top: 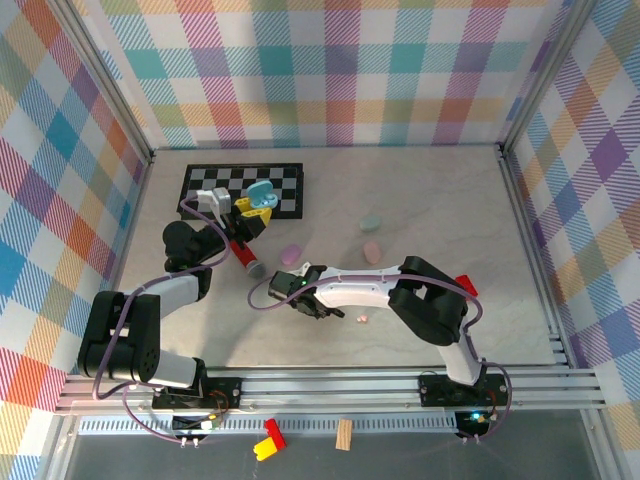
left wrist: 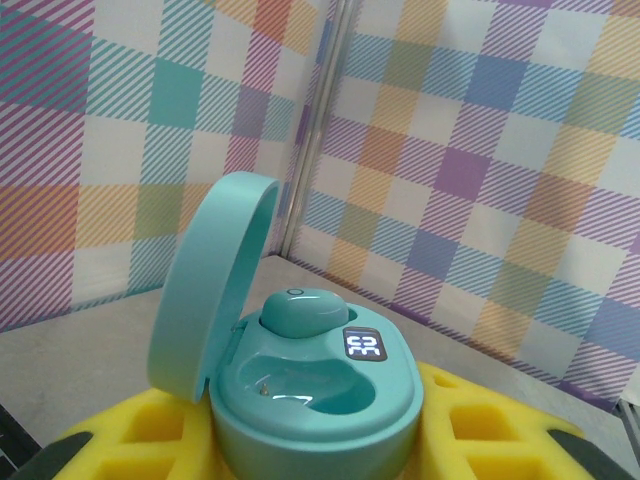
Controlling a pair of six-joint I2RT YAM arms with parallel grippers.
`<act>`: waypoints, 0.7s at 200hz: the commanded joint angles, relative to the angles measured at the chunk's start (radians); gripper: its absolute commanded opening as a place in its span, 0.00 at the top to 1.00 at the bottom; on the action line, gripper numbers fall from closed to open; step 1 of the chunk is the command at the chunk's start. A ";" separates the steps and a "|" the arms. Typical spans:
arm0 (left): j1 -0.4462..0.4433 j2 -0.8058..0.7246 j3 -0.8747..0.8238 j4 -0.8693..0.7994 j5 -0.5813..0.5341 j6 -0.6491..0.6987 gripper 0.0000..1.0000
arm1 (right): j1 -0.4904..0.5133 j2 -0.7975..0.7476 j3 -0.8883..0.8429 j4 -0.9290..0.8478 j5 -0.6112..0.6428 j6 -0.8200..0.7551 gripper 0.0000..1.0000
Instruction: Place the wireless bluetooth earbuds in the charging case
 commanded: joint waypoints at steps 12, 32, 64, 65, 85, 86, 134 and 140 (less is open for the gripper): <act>0.011 -0.010 0.021 0.046 0.024 -0.011 0.71 | 0.009 0.022 0.013 -0.011 0.016 -0.007 0.73; 0.011 -0.009 0.019 0.048 0.025 -0.010 0.71 | 0.008 0.025 0.015 -0.007 0.011 -0.009 0.77; 0.011 -0.006 0.015 0.048 0.026 -0.004 0.71 | 0.007 0.014 0.013 -0.008 0.006 -0.001 0.79; 0.011 -0.006 0.015 0.048 0.027 -0.003 0.71 | 0.007 0.013 0.012 -0.008 0.006 -0.001 0.80; 0.011 -0.002 0.011 0.048 0.021 0.005 0.71 | 0.002 -0.028 -0.008 0.009 -0.006 0.008 0.80; 0.011 -0.002 0.011 0.047 0.021 0.007 0.71 | 0.001 -0.032 -0.009 0.011 -0.008 0.008 0.80; -0.019 0.001 -0.016 0.052 -0.019 0.057 0.71 | -0.082 -0.311 -0.161 0.195 -0.209 0.045 0.80; -0.029 0.004 -0.020 0.054 -0.026 0.066 0.71 | -0.101 -0.350 -0.178 0.217 -0.247 0.053 0.80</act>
